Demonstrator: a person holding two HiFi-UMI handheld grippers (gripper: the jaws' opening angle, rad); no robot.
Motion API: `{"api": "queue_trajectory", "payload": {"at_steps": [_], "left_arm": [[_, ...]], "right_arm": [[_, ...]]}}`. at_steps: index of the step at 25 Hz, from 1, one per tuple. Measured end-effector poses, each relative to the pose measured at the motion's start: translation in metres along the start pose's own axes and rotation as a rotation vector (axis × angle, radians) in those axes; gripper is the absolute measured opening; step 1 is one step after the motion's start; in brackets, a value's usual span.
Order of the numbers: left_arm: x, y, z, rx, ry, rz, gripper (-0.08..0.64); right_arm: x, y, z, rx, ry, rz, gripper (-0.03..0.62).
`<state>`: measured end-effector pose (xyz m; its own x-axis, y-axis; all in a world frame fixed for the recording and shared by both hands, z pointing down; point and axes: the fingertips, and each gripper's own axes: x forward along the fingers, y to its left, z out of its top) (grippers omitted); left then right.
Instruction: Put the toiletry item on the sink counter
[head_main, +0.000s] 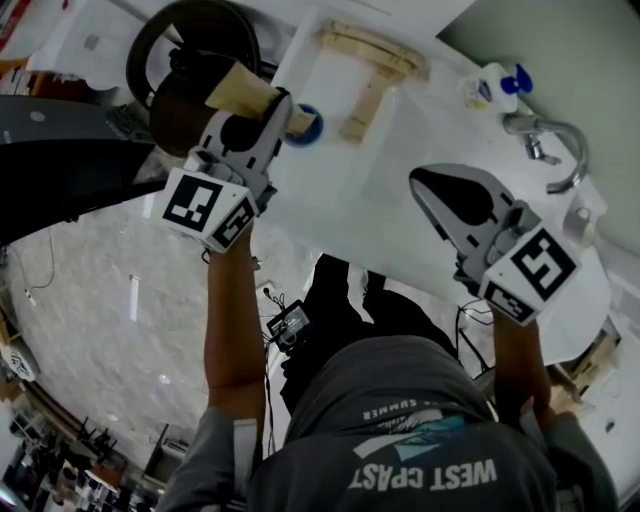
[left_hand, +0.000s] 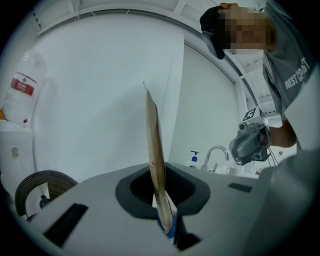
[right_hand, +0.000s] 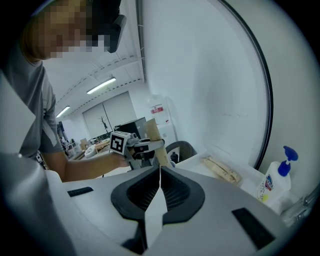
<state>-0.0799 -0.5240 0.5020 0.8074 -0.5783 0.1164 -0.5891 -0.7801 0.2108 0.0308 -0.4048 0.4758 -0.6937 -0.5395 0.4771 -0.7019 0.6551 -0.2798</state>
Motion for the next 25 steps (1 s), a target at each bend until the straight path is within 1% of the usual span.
{"api": "queue_trajectory", "payload": {"at_steps": [12, 16, 20, 23, 25], "left_arm": [[0.014, 0.002, -0.024, -0.015, 0.021, -0.026, 0.023], [0.017, 0.003, -0.035, -0.018, 0.041, -0.031, 0.026], [0.021, 0.005, -0.047, -0.011, 0.065, -0.027, 0.029], [0.024, 0.005, -0.052, -0.007, 0.07, -0.025, 0.04], [0.025, 0.005, -0.053, -0.002, 0.071, -0.019, 0.046]], "right_arm": [[0.009, 0.0, -0.02, 0.027, 0.032, 0.0, 0.032], [0.011, 0.0, -0.024, 0.031, 0.035, 0.004, 0.032], [0.009, -0.002, -0.026, 0.032, 0.037, 0.001, 0.032], [0.009, 0.0, -0.023, 0.044, 0.013, 0.015, 0.032], [0.007, -0.001, -0.024, 0.038, 0.022, 0.01, 0.032]]}}
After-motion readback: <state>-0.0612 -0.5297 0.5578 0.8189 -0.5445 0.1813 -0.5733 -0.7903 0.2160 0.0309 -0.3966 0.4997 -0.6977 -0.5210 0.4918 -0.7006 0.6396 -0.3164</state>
